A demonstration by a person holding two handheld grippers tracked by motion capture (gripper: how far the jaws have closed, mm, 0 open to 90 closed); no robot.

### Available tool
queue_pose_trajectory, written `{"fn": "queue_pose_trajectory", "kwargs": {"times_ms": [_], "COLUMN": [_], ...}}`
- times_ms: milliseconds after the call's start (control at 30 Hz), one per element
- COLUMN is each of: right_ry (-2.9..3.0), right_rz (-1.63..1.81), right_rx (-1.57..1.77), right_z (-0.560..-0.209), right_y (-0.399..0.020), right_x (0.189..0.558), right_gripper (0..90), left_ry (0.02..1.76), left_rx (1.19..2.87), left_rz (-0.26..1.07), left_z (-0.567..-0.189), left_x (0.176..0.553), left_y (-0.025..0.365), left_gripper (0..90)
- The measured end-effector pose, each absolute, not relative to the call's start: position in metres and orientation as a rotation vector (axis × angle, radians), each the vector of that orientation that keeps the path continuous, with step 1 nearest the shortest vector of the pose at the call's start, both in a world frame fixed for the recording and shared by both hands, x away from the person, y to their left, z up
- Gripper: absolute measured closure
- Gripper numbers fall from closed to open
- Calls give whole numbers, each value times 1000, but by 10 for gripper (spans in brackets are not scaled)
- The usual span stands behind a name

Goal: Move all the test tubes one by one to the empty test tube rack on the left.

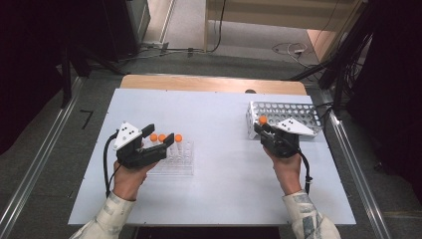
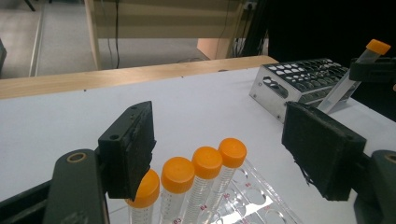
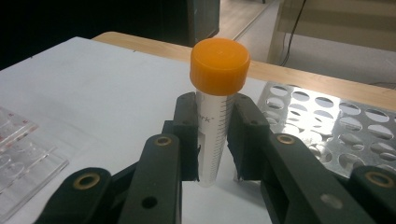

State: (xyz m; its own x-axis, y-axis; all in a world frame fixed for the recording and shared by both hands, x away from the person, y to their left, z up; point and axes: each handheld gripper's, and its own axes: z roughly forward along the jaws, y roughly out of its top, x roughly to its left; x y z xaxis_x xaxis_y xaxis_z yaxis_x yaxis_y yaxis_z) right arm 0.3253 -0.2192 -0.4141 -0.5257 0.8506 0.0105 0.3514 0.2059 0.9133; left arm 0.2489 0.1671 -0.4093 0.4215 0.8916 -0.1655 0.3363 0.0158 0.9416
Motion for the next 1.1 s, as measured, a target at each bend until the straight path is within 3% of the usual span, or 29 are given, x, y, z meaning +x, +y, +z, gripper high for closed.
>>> {"fn": "queue_pose_trajectory", "kwargs": {"times_ms": [1100], "right_ry": [2077], "right_rz": [1308], "right_rx": [1072], "right_z": [-424], "right_y": [-208], "right_x": [300], "right_gripper": [719], "left_ry": [1094], "left_rx": [1561], "left_rz": [605], "left_z": [-407], "left_x": [245], "left_y": [160], "left_gripper": [250]}}
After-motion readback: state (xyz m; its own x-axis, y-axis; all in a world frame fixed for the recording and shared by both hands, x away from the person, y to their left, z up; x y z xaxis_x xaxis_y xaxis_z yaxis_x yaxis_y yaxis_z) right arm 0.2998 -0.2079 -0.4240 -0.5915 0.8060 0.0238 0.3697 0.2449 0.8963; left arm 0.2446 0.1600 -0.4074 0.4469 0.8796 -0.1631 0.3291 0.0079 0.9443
